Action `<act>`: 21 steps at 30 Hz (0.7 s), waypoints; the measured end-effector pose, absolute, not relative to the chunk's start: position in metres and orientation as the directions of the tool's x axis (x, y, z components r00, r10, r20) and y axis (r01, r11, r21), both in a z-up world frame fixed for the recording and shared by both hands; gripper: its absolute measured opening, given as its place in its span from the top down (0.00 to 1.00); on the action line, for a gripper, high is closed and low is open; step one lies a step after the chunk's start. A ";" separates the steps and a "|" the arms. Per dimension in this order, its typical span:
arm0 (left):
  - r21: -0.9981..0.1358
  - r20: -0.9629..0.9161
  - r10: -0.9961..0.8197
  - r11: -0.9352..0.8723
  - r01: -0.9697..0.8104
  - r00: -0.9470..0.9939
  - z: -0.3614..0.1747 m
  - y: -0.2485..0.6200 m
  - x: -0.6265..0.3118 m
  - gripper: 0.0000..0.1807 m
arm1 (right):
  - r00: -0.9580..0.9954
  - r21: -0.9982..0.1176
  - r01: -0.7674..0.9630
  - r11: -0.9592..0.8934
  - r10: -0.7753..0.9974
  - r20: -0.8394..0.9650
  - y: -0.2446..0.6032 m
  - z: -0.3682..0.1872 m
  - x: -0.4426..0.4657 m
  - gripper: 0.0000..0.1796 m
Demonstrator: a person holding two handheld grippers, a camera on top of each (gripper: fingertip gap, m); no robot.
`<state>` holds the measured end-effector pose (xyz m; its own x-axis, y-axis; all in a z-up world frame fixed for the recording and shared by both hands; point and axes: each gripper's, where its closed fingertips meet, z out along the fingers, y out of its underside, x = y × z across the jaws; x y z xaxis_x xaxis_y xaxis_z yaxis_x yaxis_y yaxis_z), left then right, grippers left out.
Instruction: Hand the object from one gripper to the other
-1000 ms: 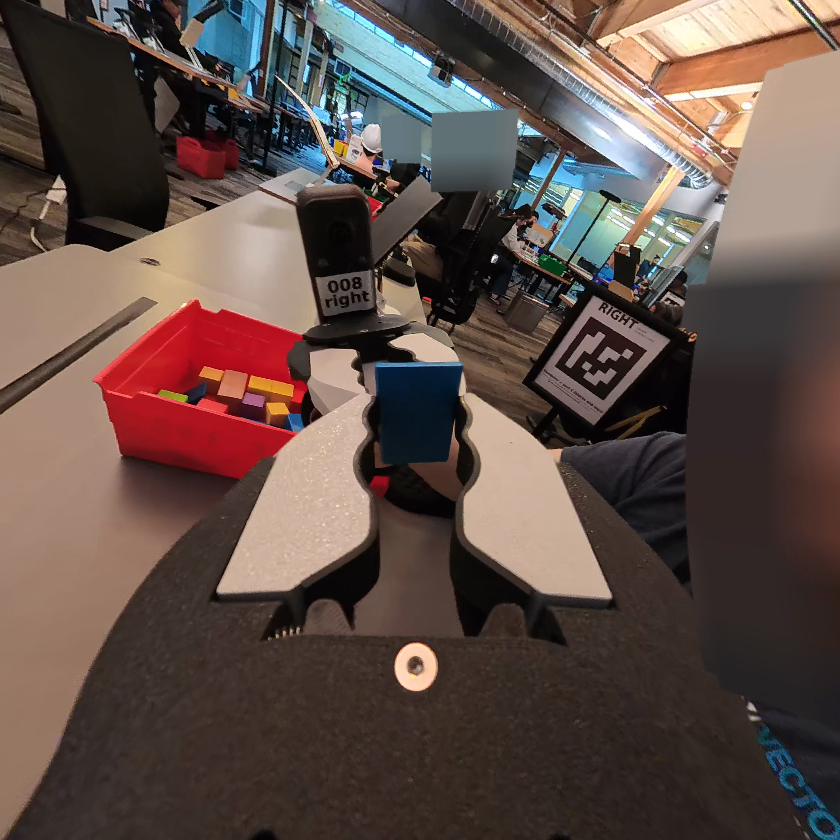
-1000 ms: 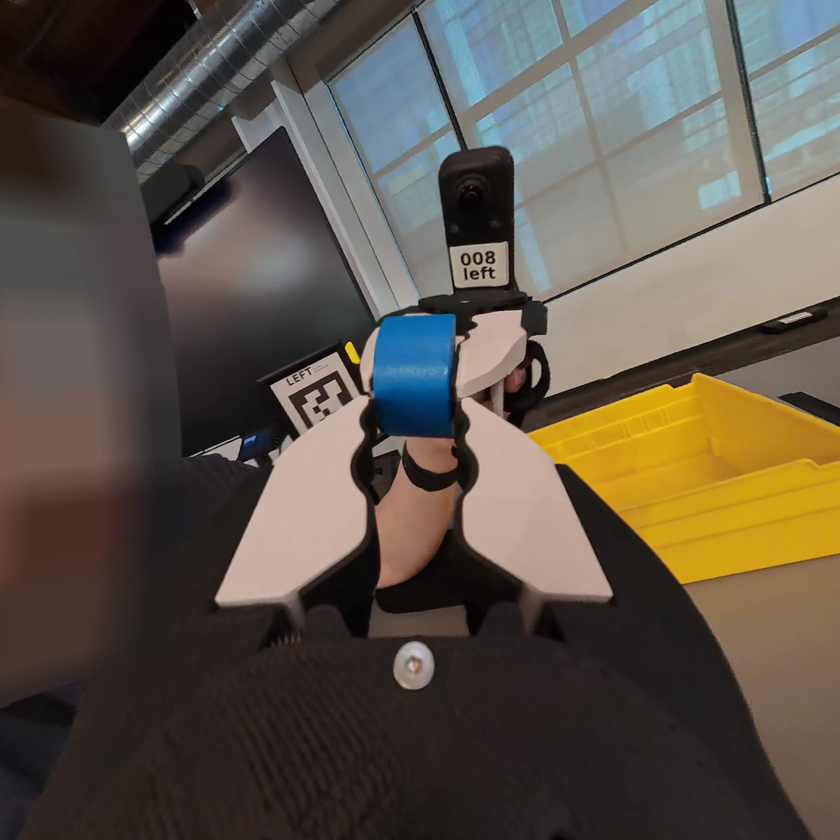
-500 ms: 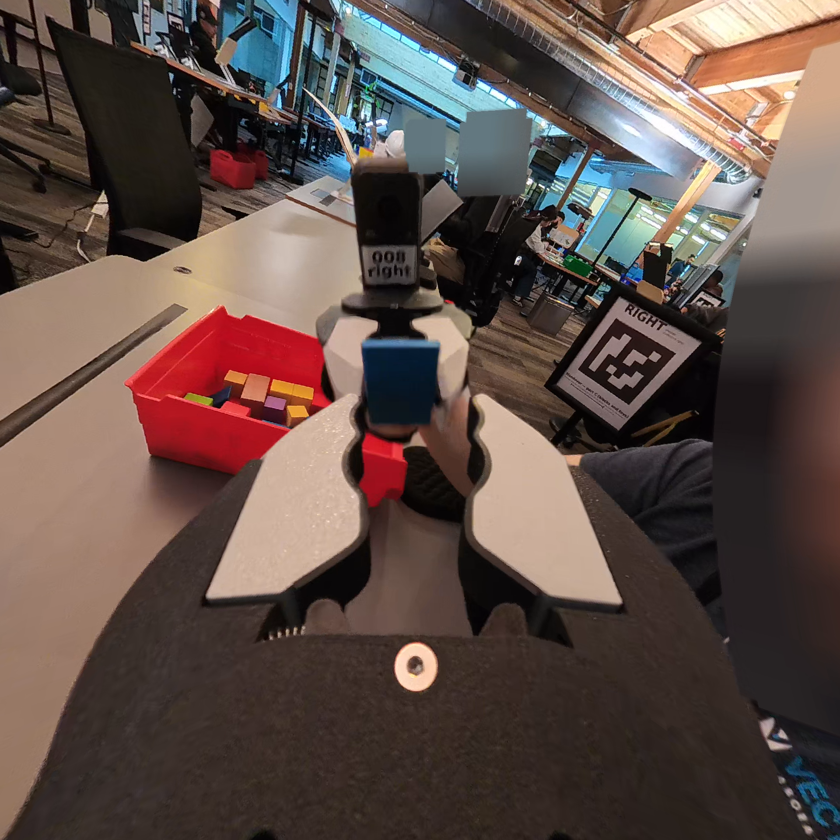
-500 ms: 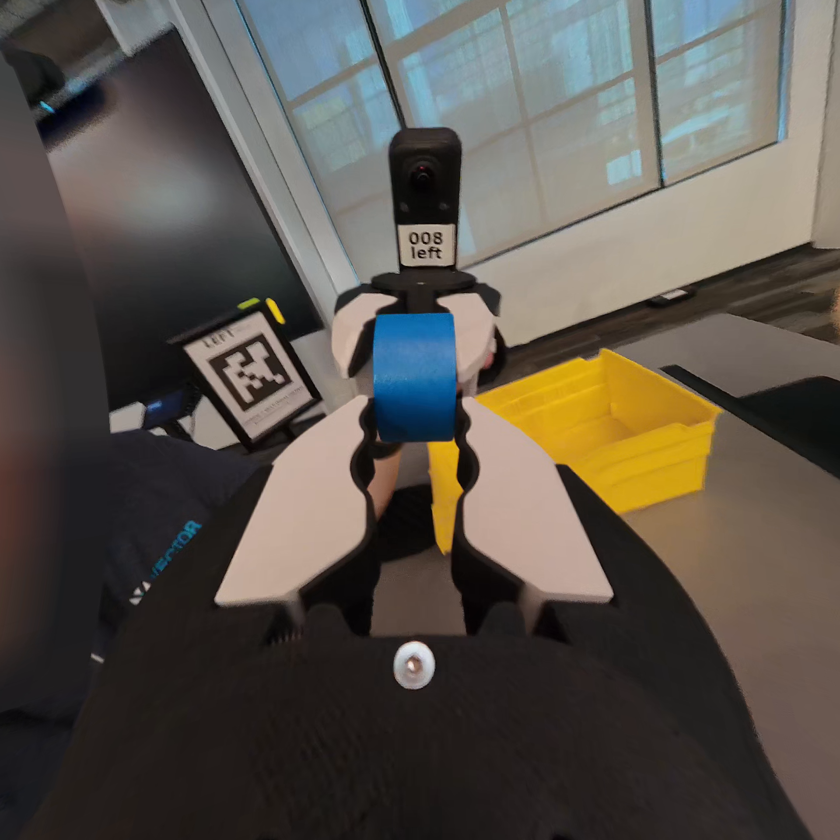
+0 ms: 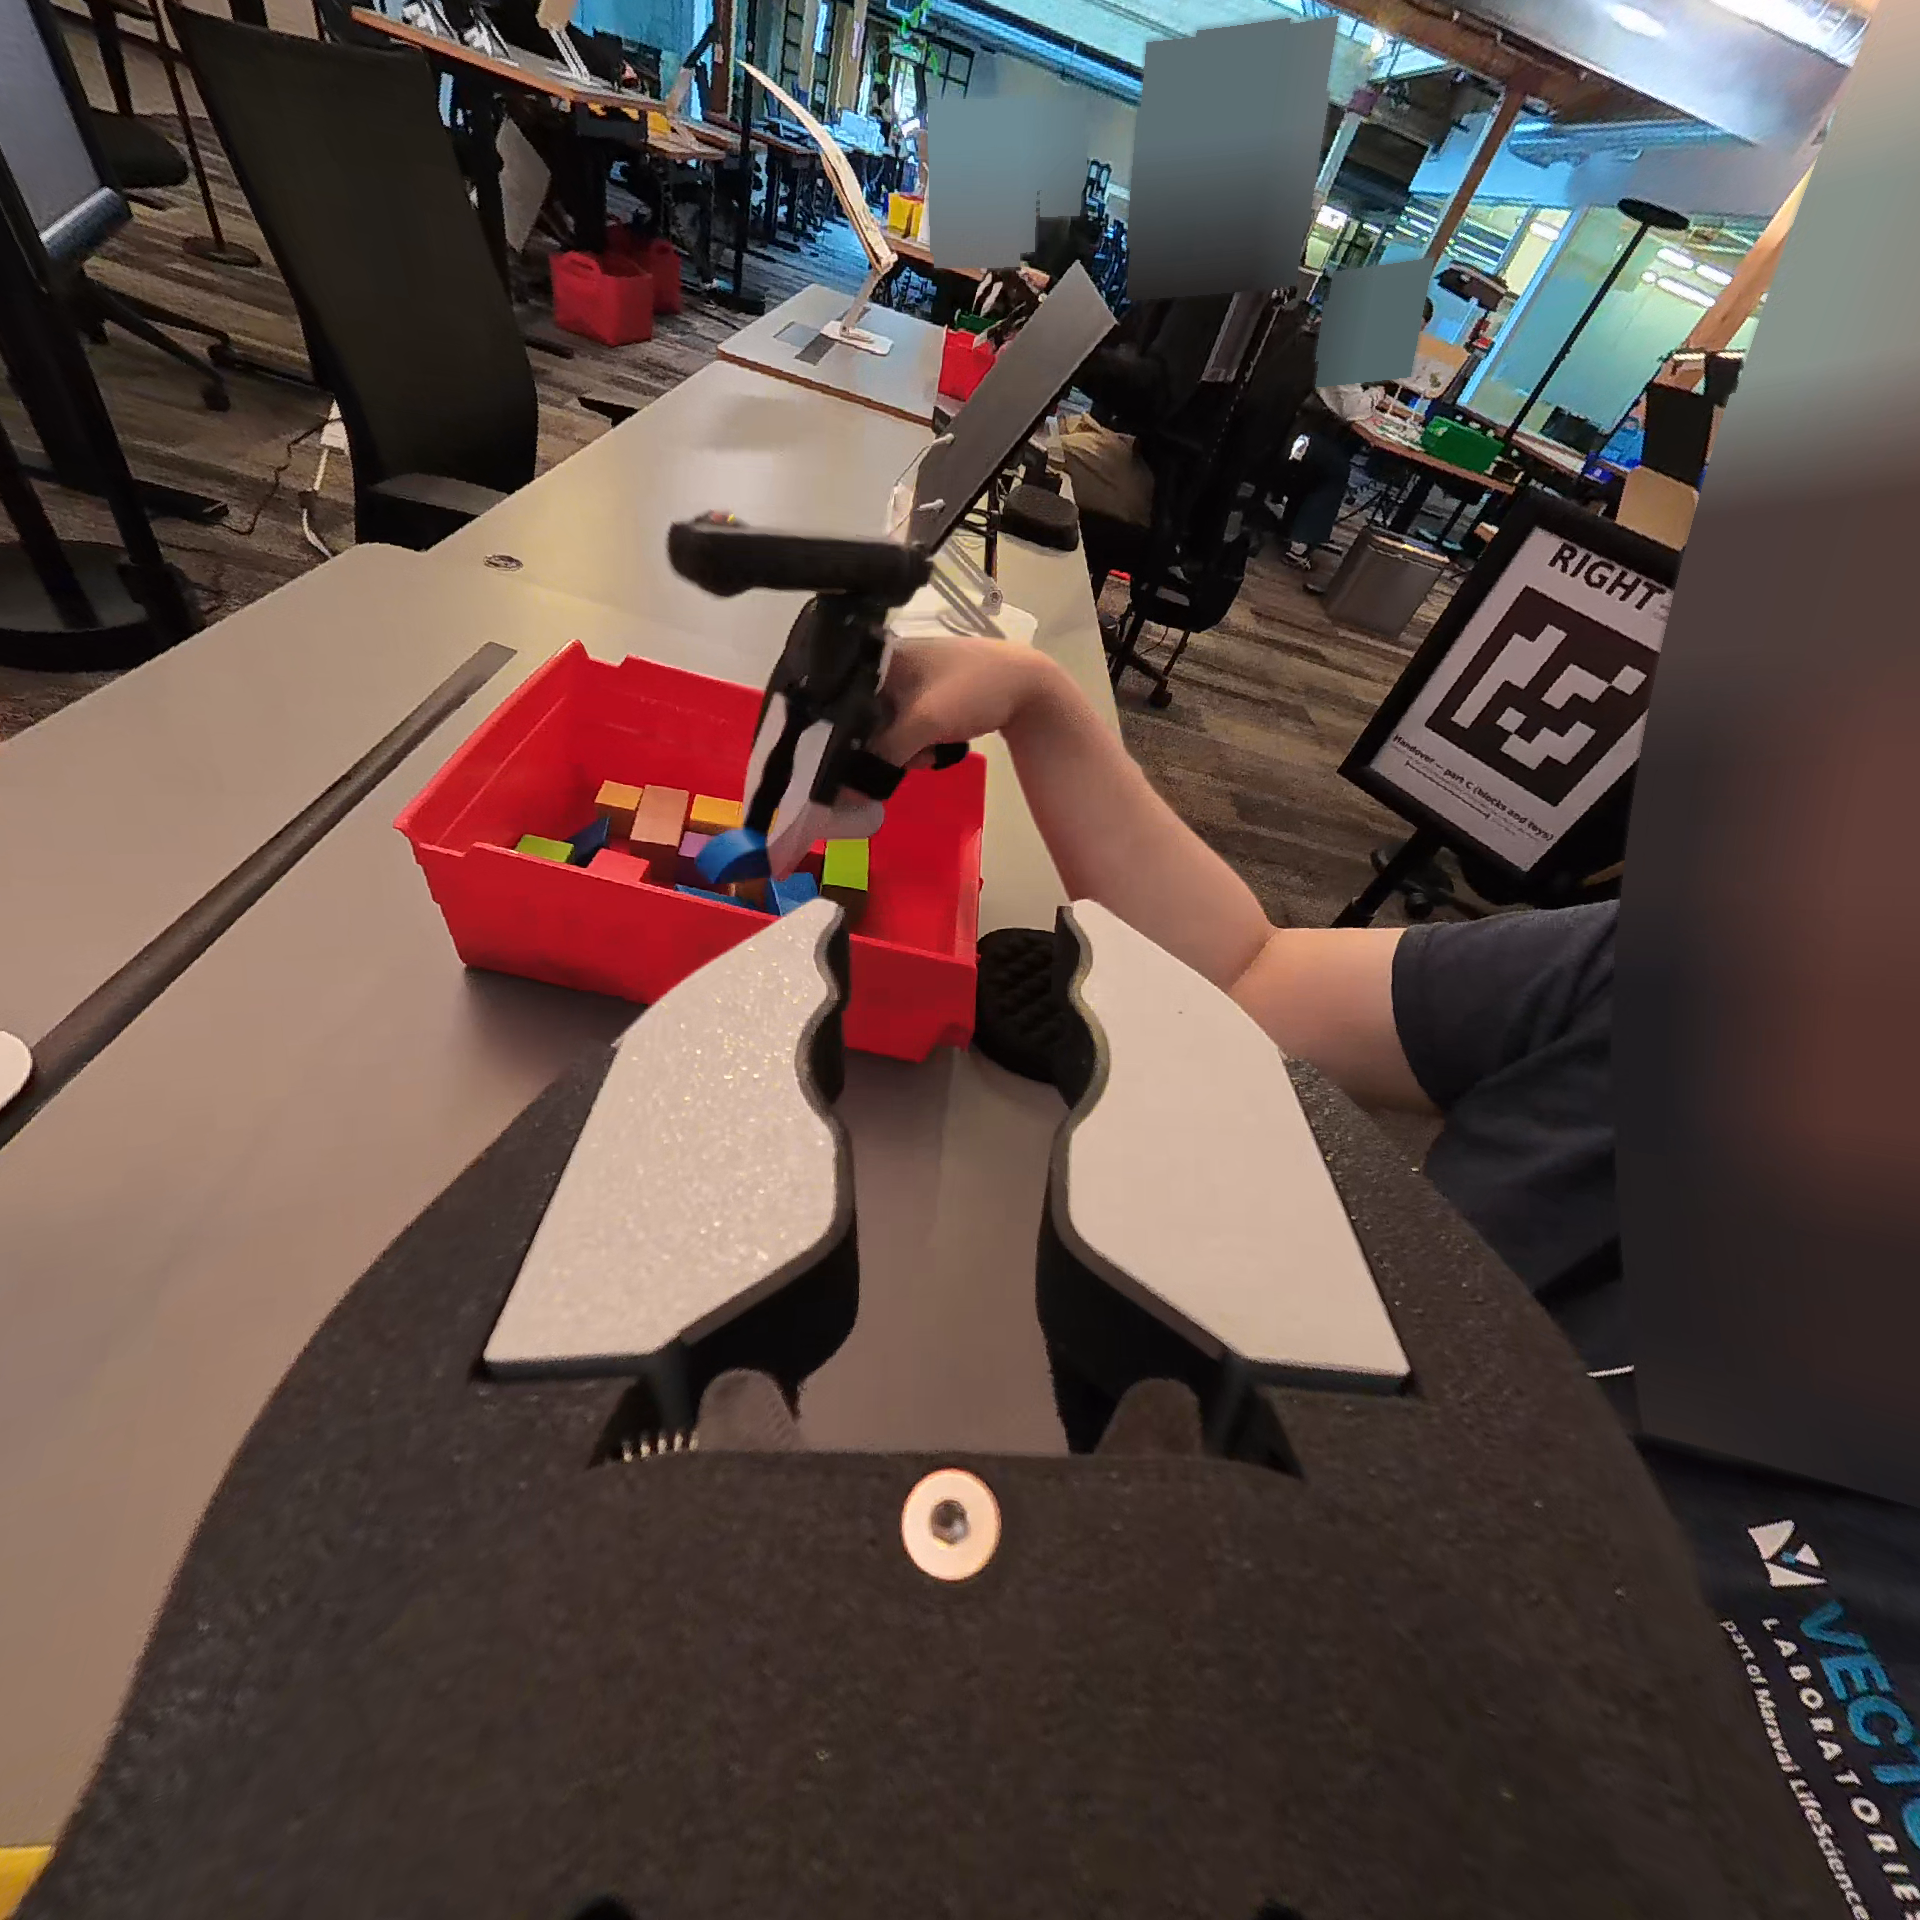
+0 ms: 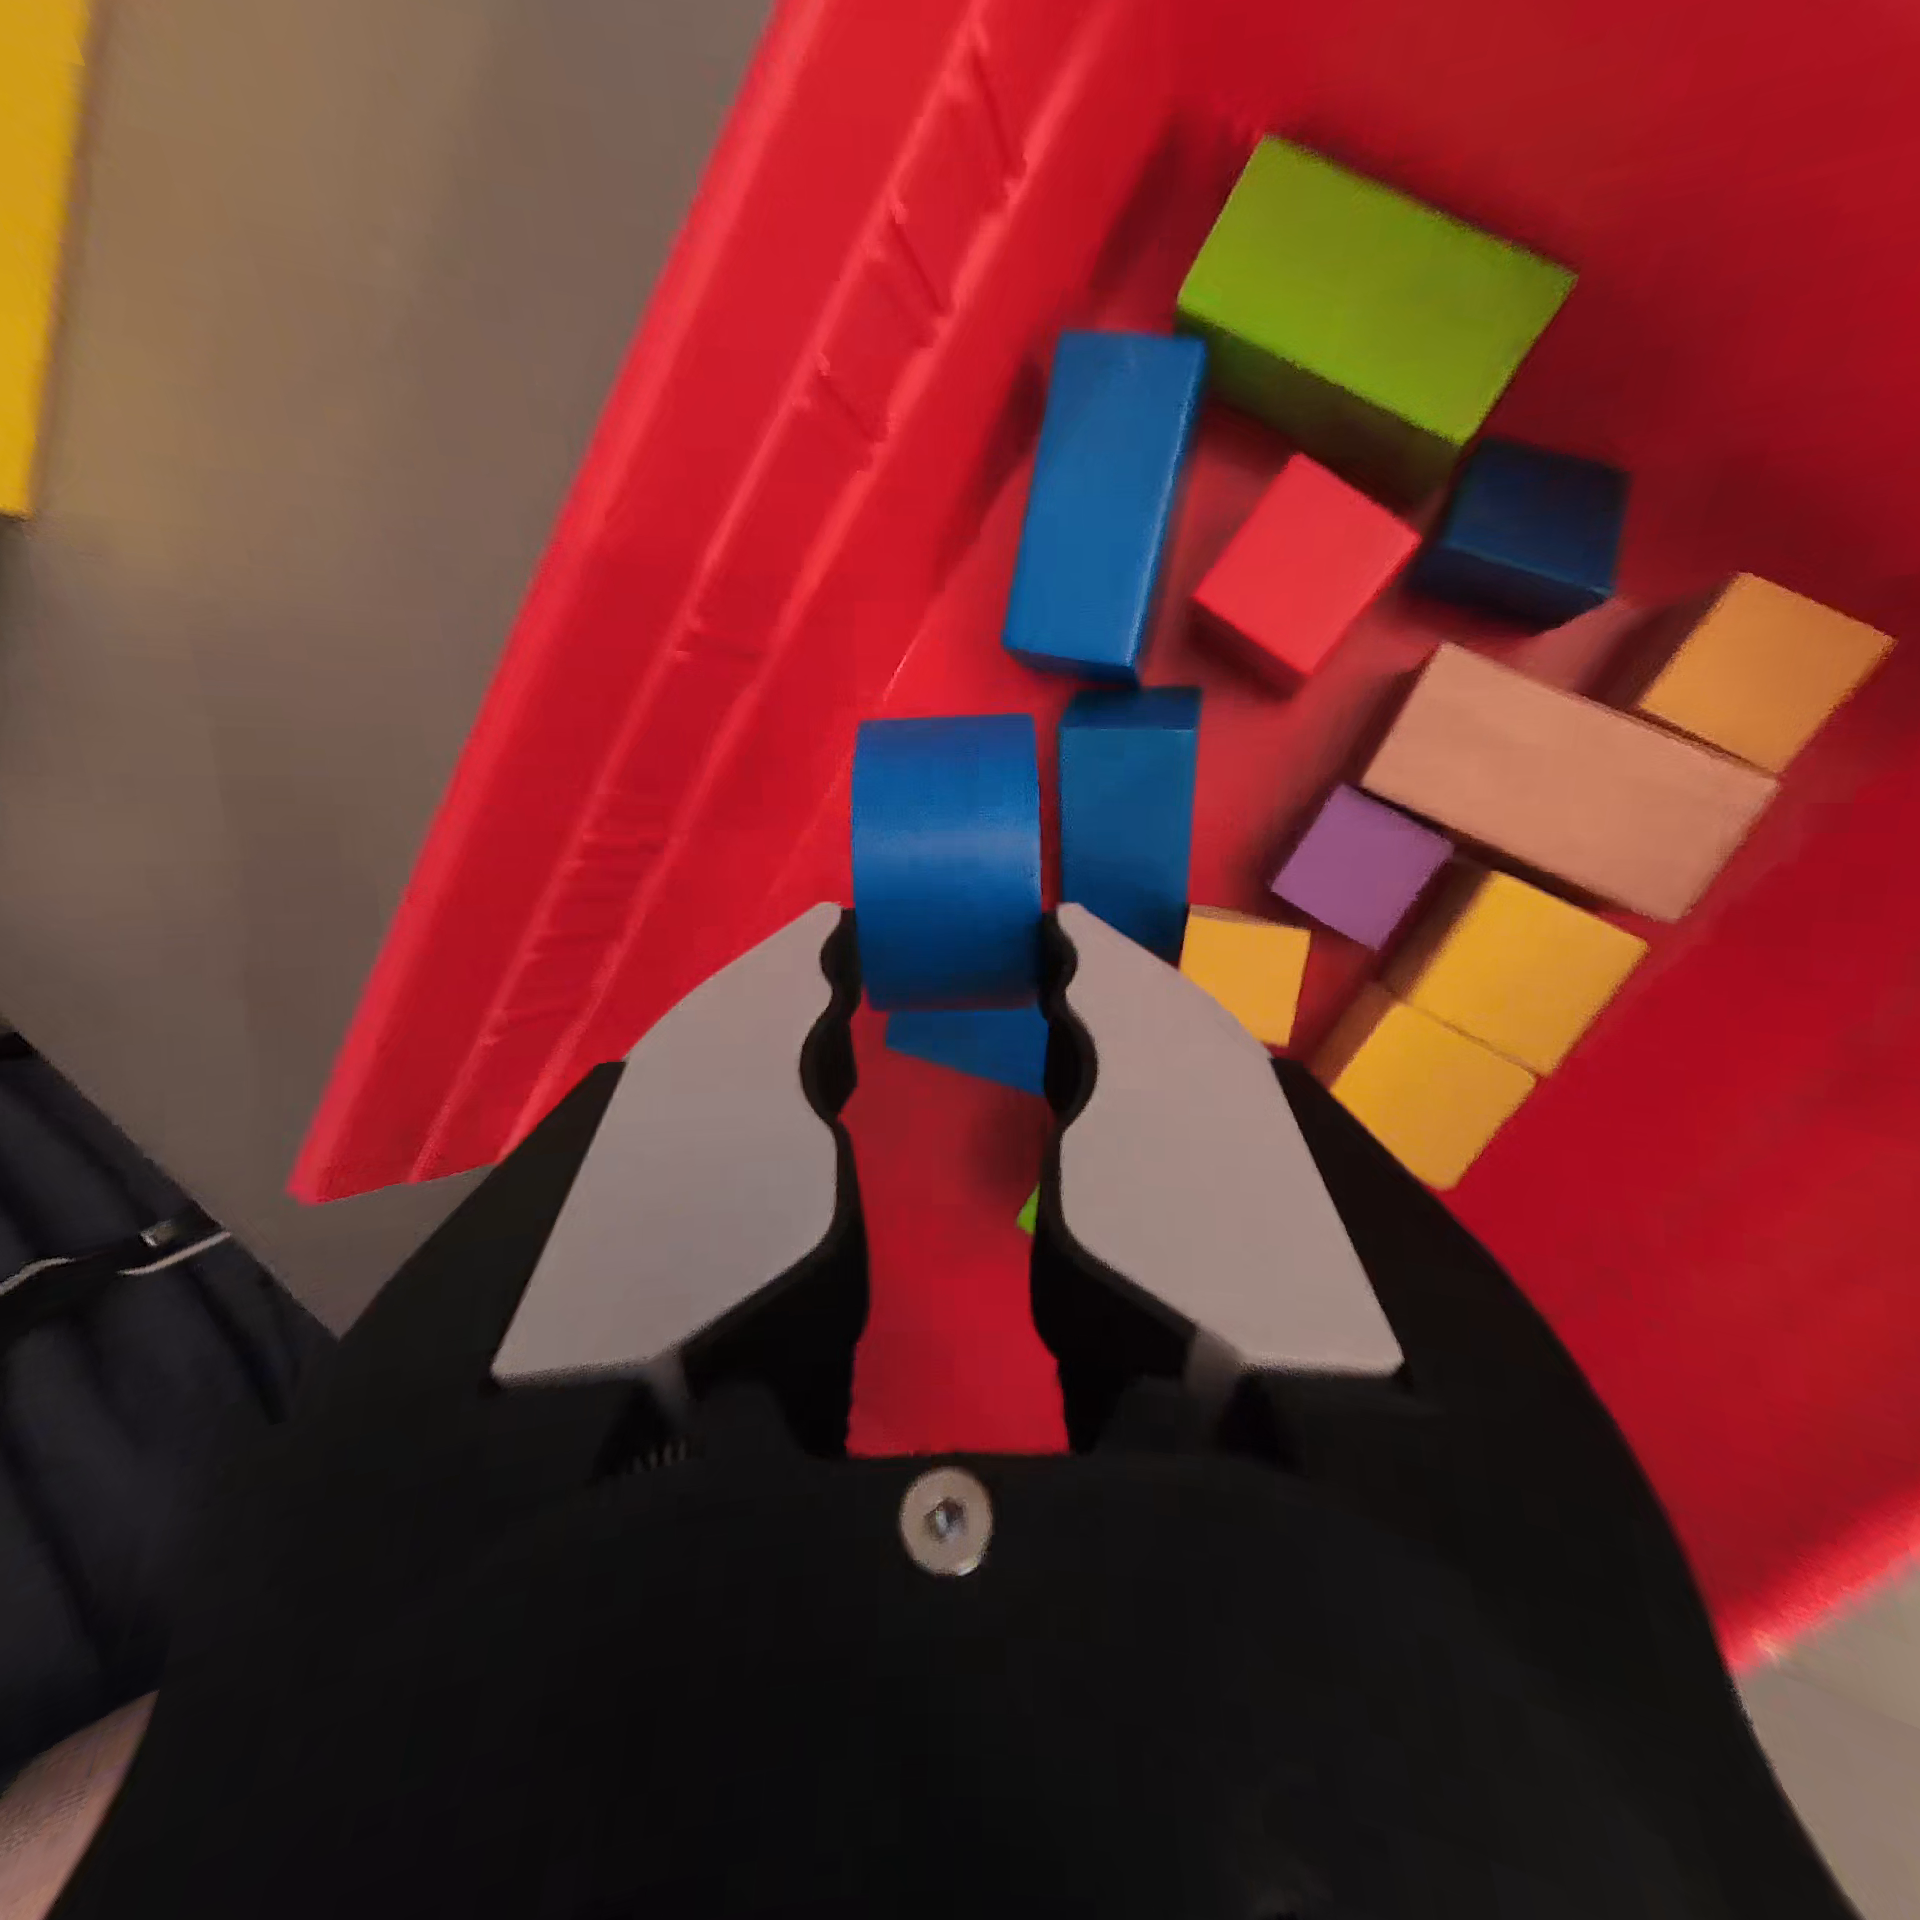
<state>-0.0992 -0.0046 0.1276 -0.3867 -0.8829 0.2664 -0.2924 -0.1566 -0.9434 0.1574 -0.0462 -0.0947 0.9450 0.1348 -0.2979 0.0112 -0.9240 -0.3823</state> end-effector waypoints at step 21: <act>-0.944 0.281 -0.882 -0.182 -0.276 -0.377 0.132 0.003 -0.105 0.82 | 0.927 -0.253 0.270 -0.929 0.322 -0.193 -0.033 -0.154 0.145 0.81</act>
